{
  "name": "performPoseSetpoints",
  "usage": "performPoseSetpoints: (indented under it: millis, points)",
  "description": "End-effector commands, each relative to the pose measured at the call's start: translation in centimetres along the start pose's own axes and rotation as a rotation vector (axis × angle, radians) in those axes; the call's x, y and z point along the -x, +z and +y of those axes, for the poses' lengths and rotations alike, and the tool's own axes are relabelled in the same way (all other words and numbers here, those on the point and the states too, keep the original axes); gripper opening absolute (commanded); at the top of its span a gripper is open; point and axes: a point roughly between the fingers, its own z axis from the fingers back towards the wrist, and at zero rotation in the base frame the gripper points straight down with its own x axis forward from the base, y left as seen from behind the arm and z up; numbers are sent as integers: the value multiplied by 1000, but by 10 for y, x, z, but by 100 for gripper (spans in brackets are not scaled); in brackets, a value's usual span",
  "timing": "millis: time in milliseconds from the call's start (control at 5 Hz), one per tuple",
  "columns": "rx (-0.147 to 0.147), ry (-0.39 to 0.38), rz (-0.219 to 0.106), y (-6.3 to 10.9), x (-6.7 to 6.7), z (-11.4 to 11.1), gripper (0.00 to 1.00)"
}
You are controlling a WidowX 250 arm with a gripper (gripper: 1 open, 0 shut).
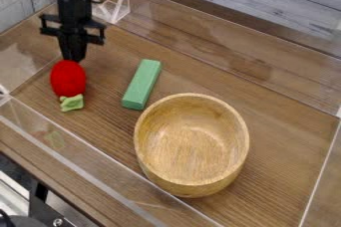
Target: Move the red object to the right side of the table
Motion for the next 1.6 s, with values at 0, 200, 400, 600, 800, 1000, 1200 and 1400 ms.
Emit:
performPoseSetpoints:
  millis: [0, 200, 400, 600, 800, 1000, 1200, 1400]
  points:
    - [-8, 2, -110, 50, 2, -8, 0]
    - [2, -9, -125, 64, 5, -22, 0]
    - [0, -20, -118, 56, 8, -22, 0]
    - [-5, -28, -106, 45, 11, -20, 100]
    - [-8, -40, -100, 36, 11, -20, 0]
    - [-7, -44, -99, 39, 23, -29, 0]
    - [3, -72, -115, 56, 32, -54, 0]
    - [8, -118, -123, 56, 34, -69, 0]
